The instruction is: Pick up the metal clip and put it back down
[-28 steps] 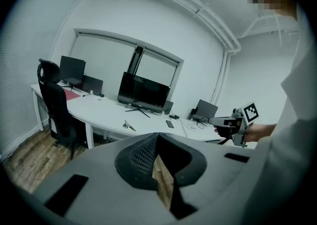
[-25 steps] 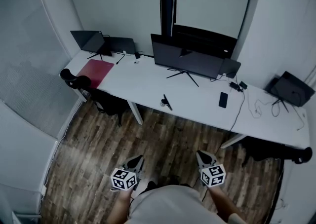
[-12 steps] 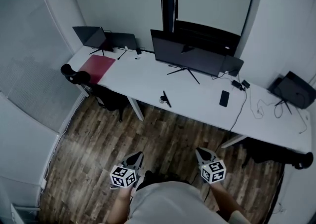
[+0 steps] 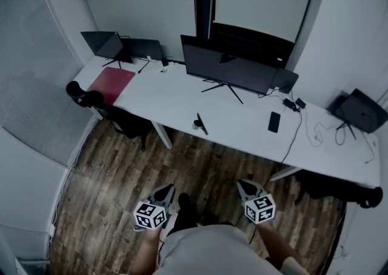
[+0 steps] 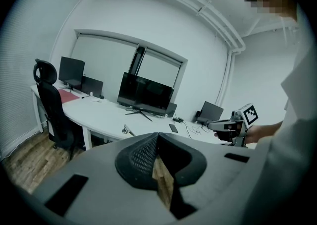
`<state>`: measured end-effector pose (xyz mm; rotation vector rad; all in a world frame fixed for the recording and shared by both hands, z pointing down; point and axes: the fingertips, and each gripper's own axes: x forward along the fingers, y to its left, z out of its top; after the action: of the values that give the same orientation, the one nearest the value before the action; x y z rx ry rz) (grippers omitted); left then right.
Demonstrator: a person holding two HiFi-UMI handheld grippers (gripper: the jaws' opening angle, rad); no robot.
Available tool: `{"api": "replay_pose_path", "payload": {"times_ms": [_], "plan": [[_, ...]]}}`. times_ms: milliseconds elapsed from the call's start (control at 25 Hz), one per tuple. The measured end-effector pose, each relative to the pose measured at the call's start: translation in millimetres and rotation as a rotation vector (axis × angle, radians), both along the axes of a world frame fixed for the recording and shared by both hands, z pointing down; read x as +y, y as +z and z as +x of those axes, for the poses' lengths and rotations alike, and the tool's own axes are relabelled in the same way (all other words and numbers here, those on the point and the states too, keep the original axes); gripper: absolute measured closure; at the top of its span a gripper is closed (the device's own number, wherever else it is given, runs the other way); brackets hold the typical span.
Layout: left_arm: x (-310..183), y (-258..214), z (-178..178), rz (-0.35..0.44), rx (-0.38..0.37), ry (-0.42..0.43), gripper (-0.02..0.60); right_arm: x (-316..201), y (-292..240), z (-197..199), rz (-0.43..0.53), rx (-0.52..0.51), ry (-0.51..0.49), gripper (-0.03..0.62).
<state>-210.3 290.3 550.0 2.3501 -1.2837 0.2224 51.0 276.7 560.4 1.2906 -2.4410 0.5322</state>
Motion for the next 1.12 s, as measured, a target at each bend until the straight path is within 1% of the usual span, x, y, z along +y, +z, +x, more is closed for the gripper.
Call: {"api": "replay_pose_path", "payload": {"times_ms": [280, 400, 680, 880, 1120], "plan": [[-51, 10, -16, -0.030, 0.010, 0.052, 0.549, -38, 9, -19, -0.025, 0.022, 0.036, 0.560], [-75, 11, -29, -0.038, 0.013, 0.077, 0.549, -56, 12, -32, -0.045, 0.029, 0.054, 0.560], [-133, 18, -60, -0.059, 0.012, 0.138, 0.549, -99, 9, -63, -0.054, 0.054, 0.106, 0.560], [-165, 22, -76, -0.070, 0.022, 0.195, 0.549, -119, 6, -83, -0.075, 0.080, 0.153, 0.560], [-194, 27, -94, -0.080, 0.027, 0.251, 0.549, -136, 6, -102, -0.075, 0.099, 0.190, 0.560]]}}
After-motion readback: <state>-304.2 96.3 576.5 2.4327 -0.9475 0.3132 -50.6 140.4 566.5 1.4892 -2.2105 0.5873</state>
